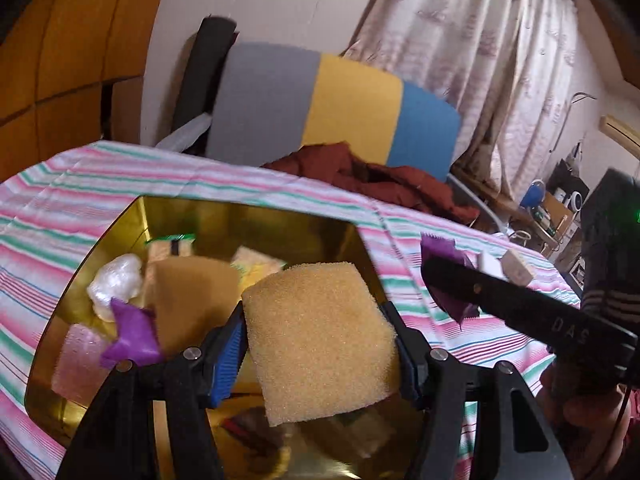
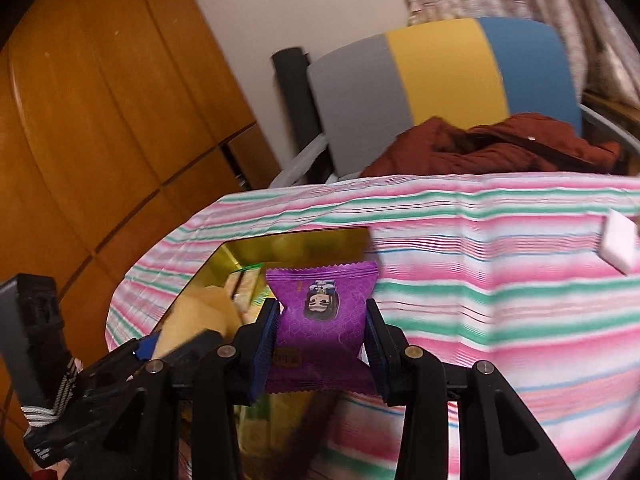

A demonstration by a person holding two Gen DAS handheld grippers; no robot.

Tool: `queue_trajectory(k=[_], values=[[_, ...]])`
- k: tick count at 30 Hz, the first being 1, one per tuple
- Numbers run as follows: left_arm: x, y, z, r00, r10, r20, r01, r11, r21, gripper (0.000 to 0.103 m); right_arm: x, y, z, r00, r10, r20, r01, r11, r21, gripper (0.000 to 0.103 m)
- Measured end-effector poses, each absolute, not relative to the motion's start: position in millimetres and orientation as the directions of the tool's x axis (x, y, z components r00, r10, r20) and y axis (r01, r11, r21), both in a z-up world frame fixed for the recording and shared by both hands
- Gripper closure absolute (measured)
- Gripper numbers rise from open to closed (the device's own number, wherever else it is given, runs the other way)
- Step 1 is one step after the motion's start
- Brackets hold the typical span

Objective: Organize objects
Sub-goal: 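Carry the yellow sponge and purple packet to the gold tray and release both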

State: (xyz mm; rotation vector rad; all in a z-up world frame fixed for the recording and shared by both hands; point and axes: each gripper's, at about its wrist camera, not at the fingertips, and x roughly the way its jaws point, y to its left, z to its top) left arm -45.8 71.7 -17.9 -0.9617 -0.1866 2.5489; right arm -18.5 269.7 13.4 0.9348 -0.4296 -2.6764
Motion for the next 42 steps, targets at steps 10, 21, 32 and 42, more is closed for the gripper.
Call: queue_trajectory(k=[10,21,32,42], values=[[-57,62,-44,-0.625,0.396,-0.673,-0.317,-0.916,-0.244,0.039,-79,250,-4,-0.717,-0.283,-0.637,0.094,-0.944,0.315,0.052],[-59,72,-45,-0.601,0.406,-0.689,-0.326,-0.911,-0.253,0.039,-34,265,12,-0.787,-0.273,-0.554,0.093,-0.939,0.330,0.034],[-56,66,-8,-0.690,0.351,-0.632,-0.278,-0.936,-0.217,0.019,-9,277,9,-0.795,-0.293,-0.531,0.098,-0.926,0.366,0.033],[-55,37,9,-0.763,0.274,-0.585,-0.147,-0.955,-0.257,0.019,3,294,2,-0.797,-0.284,-0.533,0.060,-0.916,0.398,0.032]])
